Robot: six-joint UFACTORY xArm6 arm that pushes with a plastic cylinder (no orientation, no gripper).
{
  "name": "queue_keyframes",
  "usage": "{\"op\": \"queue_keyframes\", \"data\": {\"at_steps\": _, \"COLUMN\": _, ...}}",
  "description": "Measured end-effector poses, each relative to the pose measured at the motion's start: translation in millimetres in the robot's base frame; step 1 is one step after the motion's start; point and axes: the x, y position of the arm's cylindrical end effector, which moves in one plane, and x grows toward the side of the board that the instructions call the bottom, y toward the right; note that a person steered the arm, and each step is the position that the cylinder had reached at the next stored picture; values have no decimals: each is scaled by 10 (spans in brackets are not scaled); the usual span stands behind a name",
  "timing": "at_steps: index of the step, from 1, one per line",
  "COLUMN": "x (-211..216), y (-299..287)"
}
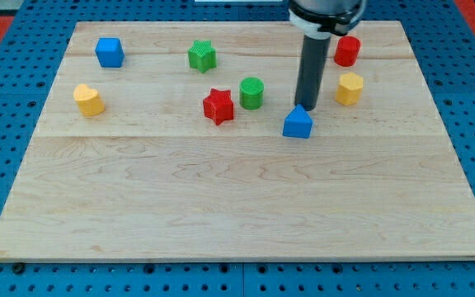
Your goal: Keep green circle diagonally left below red star
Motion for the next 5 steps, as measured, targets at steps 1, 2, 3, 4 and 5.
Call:
{"op": "queue_keyframes", "data": {"at_steps": 1, "x": 76, "y": 62}}
{"op": "queue_keyframes", "data": {"at_steps": 2, "x": 187, "y": -114}}
{"op": "queue_keyframes", "data": {"at_steps": 3, "x": 217, "y": -409}}
{"op": "queue_keyframes", "data": {"at_steps": 4, "x": 216, "y": -481}}
{"op": "queue_keyframes", "data": {"at_steps": 5, "x": -111, "y": -509}}
